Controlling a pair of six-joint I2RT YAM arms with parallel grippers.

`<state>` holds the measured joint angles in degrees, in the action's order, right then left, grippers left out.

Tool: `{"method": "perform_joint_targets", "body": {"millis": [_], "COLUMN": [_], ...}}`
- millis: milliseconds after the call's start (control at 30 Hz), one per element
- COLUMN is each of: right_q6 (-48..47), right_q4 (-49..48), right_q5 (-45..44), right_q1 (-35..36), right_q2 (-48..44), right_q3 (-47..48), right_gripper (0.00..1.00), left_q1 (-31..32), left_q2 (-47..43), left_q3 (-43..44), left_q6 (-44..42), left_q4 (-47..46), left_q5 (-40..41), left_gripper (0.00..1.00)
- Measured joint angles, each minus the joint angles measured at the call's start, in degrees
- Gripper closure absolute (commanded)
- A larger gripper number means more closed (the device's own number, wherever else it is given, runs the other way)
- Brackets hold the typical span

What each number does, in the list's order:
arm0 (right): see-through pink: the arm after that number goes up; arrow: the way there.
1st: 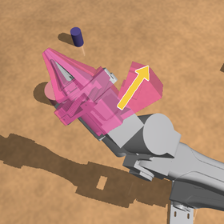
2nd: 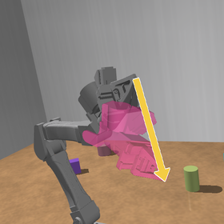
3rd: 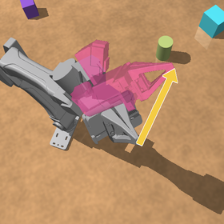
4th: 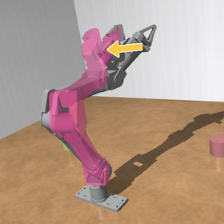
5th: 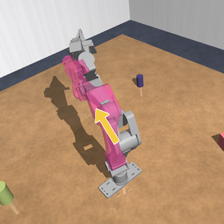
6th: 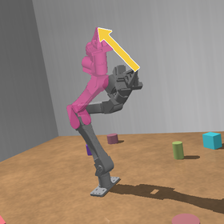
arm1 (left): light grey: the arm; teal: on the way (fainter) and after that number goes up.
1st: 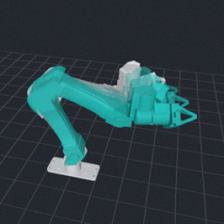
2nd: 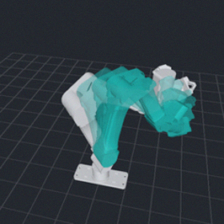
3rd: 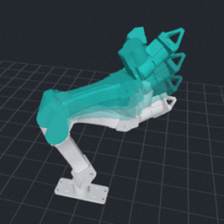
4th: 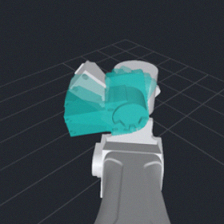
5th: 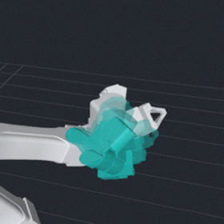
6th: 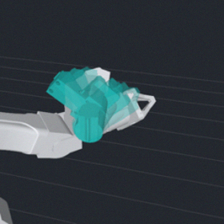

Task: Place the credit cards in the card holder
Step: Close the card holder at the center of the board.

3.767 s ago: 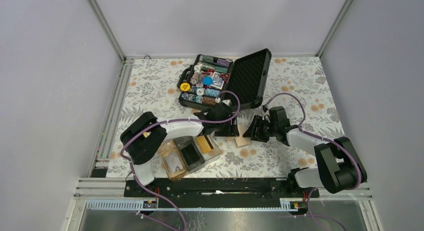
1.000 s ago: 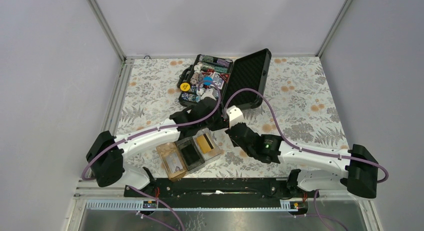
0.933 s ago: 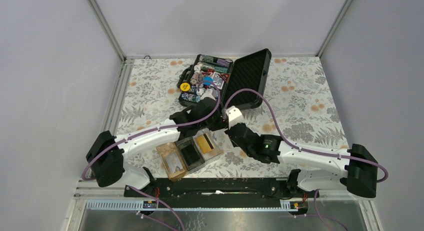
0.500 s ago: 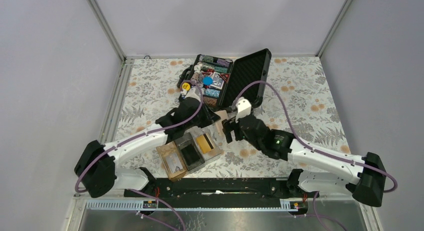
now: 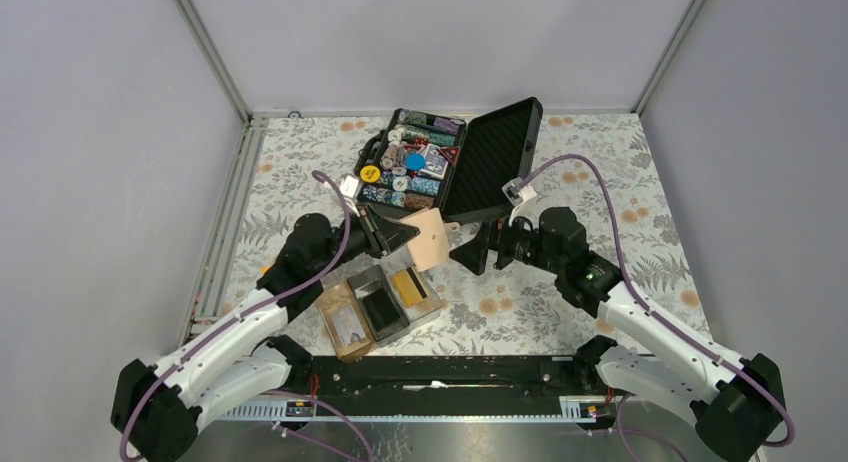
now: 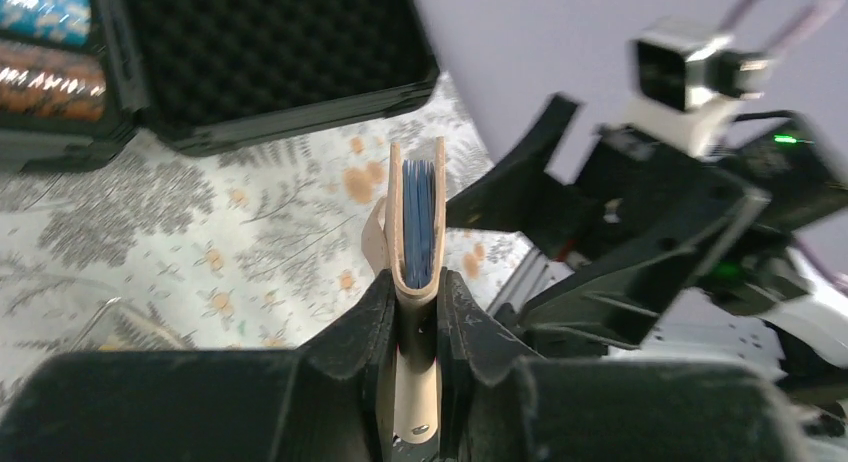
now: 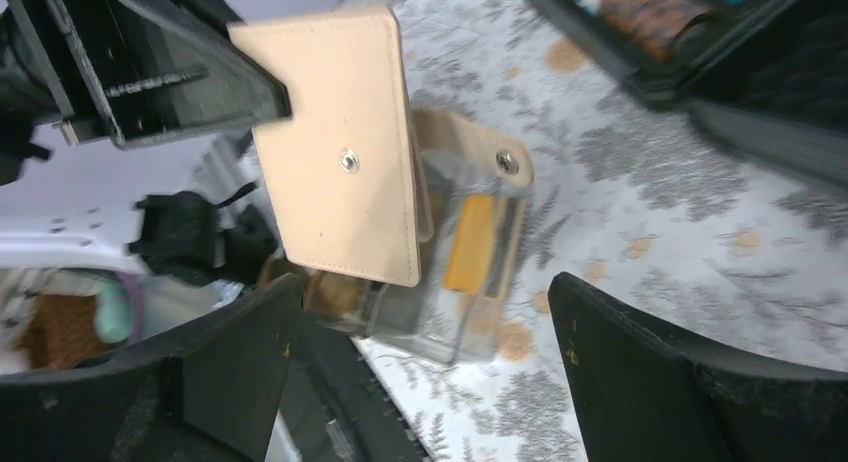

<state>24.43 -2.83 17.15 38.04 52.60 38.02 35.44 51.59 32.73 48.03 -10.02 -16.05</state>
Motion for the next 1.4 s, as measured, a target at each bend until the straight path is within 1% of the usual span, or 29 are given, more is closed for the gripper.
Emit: {"method": "perform_joint_targets", "body": {"millis": [133, 300, 500, 567, 600, 667, 767, 800, 867, 933, 1000, 1067, 1133, 1200, 1267, 1400], "right_q6": [6.84, 15.43, 20.83, 22.60, 23.39, 24.92, 26.64, 27.19, 28.00, 28.26, 28.15, 28.13, 27.89, 27.87, 27.82, 27.76], "right_q4": [-7.41, -18.58, -28.35, -31.63, -33.14, -35.82, -38.58, -39.30, -40.48, -41.07, -41.00, -40.41, -40.02, -39.82, -39.85, -39.89], "right_q5": [8.57, 16.90, 21.42, 22.51, 22.93, 23.32, 23.80, 24.06, 24.57, 24.83, 24.83, 24.50, 24.44, 24.41, 24.44, 24.44], "right_q1": [-0.61, -0.61, -0.61, -0.61, -0.61, -0.61, -0.61, -0.61, -0.61, -0.61, -0.61, -0.63, -0.63, -0.63, -0.63, -0.63], "right_q2": [-0.28, 1.07, 2.14, 2.49, 2.80, 3.65, 4.90, 5.14, 5.22, 5.14, 5.11, 5.11, 5.11, 5.11, 5.11, 5.11], "right_q3": [-4.59, -8.79, -8.96, -8.96, -8.96, -8.96, -8.96, -8.96, -8.98, -8.98, -8.98, -9.01, -9.03, -9.03, -9.03, -9.03], "right_gripper": [0.00, 0.01, 0.03, 0.06, 0.11, 0.25, 0.56, 0.66, 0.84, 0.94, 1.00, 1.00, 1.00, 1.00, 1.00, 1.00], "left_q1": [-0.66, -0.68, -0.68, -0.68, -0.70, -0.70, -0.68, -0.68, -0.70, -1.09, -1.18, -0.94, -0.59, 0.07, 1.07, 3.39], "left_q2": [-4.42, -6.56, -6.25, -5.97, -5.73, -5.05, -4.02, -3.69, -2.99, -2.29, -1.90, -1.57, -1.16, -0.44, 0.59, 2.64], "left_q3": [-1.14, -1.75, -1.95, -2.25, -2.36, -2.38, -2.38, -2.38, -2.38, -2.38, -2.38, -2.38, -2.32, -2.08, -1.51, -0.92], "left_q6": [0.48, 3.21, 6.08, 6.99, 7.34, 8.04, 9.07, 9.27, 9.31, 9.40, 9.29, 9.35, 9.09, 8.74, 8.39, 7.74], "left_q4": [-5.09, -12.20, -16.94, -18.36, -18.82, -20.02, -21.75, -22.12, -22.51, -22.58, -22.56, -22.47, -22.21, -21.07, -20.00, -19.15], "left_q5": [-3.69, -7.72, -12.15, -13.14, -13.62, -14.56, -16.06, -16.55, -16.85, -16.94, -17.00, -17.18, -17.18, -17.14, -17.09, -17.11], "left_gripper": [1.00, 1.00, 1.00, 1.00, 1.00, 1.00, 1.00, 0.96, 0.75, 0.60, 0.51, 0.43, 0.40, 0.40, 0.45, 0.62]}}
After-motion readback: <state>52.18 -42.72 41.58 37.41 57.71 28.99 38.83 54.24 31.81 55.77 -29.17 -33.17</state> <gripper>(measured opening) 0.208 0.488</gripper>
